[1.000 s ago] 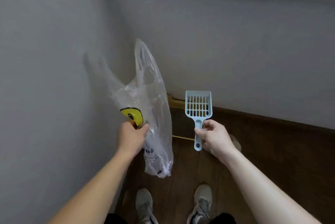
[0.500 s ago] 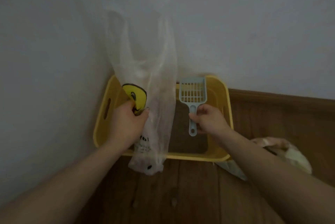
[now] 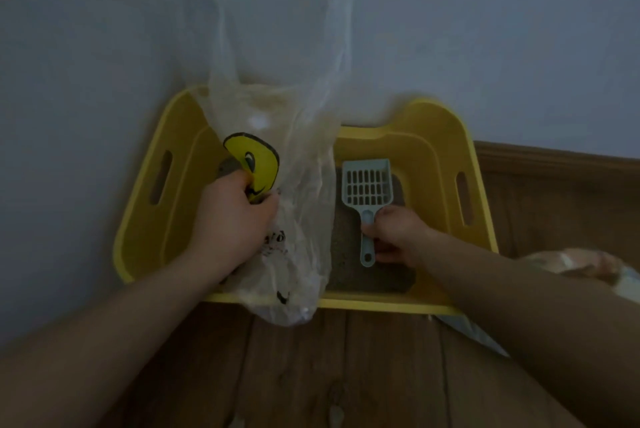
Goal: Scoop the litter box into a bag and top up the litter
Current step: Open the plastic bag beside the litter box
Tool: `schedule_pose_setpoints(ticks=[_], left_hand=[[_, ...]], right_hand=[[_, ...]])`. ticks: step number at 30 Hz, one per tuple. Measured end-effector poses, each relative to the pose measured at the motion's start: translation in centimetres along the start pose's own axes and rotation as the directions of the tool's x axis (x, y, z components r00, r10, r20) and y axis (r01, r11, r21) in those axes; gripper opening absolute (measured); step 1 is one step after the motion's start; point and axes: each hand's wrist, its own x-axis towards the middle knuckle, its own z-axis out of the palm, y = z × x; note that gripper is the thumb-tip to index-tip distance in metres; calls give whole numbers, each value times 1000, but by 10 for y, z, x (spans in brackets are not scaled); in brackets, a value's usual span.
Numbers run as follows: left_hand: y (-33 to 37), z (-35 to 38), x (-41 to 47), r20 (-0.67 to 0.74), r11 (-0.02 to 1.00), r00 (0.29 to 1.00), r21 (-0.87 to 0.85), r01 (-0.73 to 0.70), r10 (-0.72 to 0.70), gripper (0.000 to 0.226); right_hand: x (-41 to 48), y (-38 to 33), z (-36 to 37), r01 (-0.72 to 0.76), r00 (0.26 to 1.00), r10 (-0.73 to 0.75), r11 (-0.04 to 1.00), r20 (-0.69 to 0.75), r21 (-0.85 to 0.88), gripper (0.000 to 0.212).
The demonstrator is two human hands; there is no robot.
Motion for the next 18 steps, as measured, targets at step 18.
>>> schedule_pose_setpoints(ticks=[18], left_hand=[[31, -14, -21, -108, 988, 989, -109, -111, 99, 25]], right_hand=[[-84, -1, -15, 612, 787, -612, 790, -75, -25, 39]])
